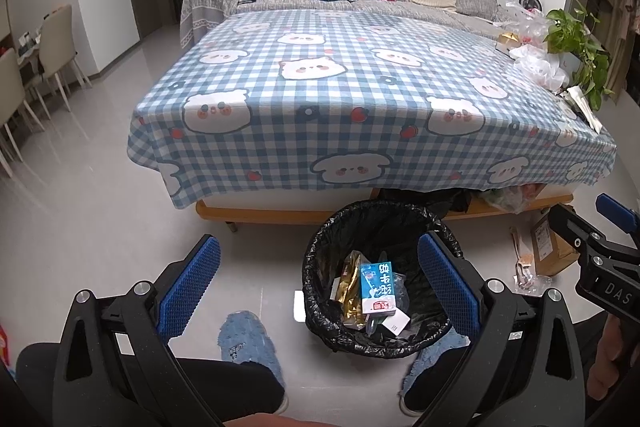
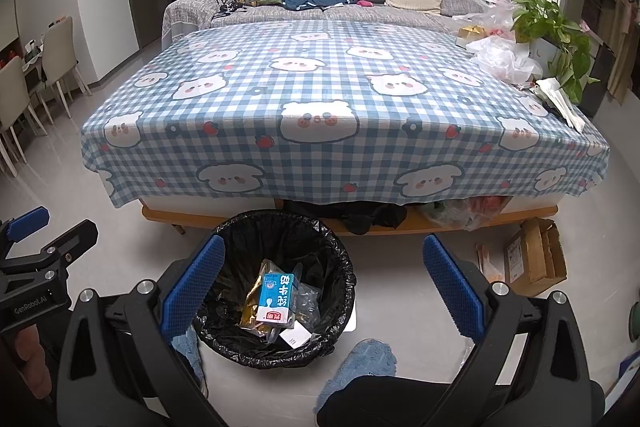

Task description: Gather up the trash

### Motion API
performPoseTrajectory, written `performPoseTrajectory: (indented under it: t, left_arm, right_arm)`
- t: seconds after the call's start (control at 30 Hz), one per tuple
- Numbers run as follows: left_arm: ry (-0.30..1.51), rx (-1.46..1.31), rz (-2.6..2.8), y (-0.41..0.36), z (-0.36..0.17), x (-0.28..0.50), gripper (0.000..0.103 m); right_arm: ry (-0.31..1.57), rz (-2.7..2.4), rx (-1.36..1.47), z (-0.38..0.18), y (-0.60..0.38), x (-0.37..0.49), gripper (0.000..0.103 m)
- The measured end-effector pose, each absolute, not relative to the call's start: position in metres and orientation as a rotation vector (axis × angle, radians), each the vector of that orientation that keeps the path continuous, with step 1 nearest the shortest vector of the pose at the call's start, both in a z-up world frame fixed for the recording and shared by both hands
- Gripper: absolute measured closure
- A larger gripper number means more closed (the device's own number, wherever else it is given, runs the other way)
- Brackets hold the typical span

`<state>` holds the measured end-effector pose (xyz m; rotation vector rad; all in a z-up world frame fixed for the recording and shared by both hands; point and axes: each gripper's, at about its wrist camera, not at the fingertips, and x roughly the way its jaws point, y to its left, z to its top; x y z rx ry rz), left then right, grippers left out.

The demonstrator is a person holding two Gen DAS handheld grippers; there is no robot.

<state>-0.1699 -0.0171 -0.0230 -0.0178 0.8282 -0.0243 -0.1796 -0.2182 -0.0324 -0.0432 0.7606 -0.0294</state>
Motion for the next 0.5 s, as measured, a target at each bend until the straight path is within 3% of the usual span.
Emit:
performPoseTrajectory:
  t: [0.5]
  left_arm:
    - [0.847,-0.040,-0.036,-0.0140,-0.0253,-0.1683,0.006]
  right_arm:
    - [0.760,-0.030,-0.043,-0.0326,-0.2168,-0.1796,0.008]
